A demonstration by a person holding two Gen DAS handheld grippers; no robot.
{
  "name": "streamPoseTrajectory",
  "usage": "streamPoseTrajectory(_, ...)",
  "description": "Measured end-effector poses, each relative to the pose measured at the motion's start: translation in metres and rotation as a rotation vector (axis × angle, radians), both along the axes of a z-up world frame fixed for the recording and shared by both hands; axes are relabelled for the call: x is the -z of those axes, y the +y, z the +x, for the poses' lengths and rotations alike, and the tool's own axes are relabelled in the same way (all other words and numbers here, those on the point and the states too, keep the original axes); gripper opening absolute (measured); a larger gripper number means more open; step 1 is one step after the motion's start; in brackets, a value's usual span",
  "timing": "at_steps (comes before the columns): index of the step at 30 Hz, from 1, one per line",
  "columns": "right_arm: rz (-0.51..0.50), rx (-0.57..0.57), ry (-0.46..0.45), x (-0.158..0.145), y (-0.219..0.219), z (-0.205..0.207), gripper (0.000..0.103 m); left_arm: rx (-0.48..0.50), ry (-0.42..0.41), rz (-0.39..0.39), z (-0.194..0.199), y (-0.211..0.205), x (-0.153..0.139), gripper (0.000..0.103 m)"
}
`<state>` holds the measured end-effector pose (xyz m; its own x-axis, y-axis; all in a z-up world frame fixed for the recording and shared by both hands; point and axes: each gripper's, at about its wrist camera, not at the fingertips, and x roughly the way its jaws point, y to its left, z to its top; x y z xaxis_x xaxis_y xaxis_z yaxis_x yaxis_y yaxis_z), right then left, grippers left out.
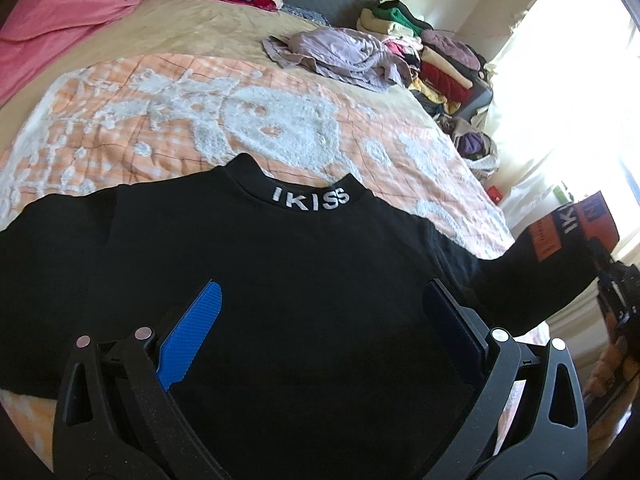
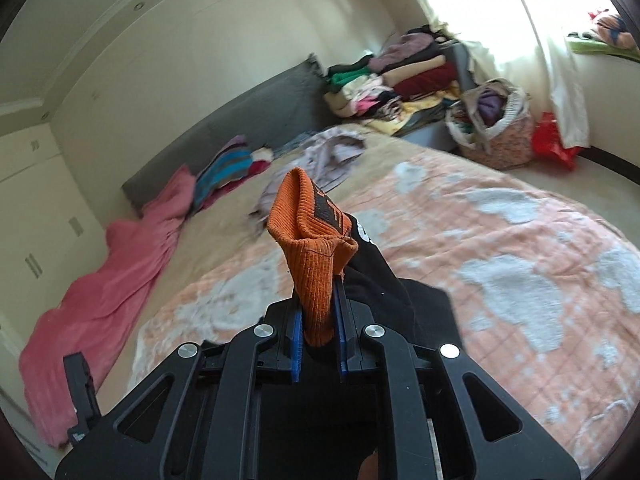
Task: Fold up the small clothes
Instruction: 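Lift the sleeve cuff with the right tool and fold it across the sweatshirt body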
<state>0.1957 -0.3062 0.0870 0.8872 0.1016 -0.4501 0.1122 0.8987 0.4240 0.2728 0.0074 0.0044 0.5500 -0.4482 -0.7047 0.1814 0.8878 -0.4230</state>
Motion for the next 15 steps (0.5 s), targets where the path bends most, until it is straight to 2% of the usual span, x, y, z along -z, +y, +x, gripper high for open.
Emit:
streamPoseTrajectory(9, -0.011, -0.170, 0.037, 0.017, 0.072, 0.025, 0.012, -0.035, 0.014, -0.121, 0.001, 0.034, 0.002, 0.093)
streamPoseTrajectory(10, -0.019, -0.191, 0.044, 0.020, 0.082, 0.029, 0.012, -0.032, 0.019, -0.157, 0.002, 0.040, 0.003, 0.093)
streamPoseTrajectory(11, -0.022, -0.205, 0.047, 0.022, 0.091, 0.030, 0.012, -0.025, 0.022, -0.193, 0.003, 0.045, 0.005, 0.091)
streamPoseTrajectory(13, -0.024, -0.239, 0.060, 0.028, 0.107, 0.036, 0.012, -0.023, 0.033, -0.253, 0.004, 0.055, 0.008, 0.081)
streamPoseTrajectory(15, -0.025, -0.275, 0.073, 0.034, 0.123, 0.040, 0.012, -0.038, 0.034, -0.270, 0.005, 0.060, 0.010, 0.080)
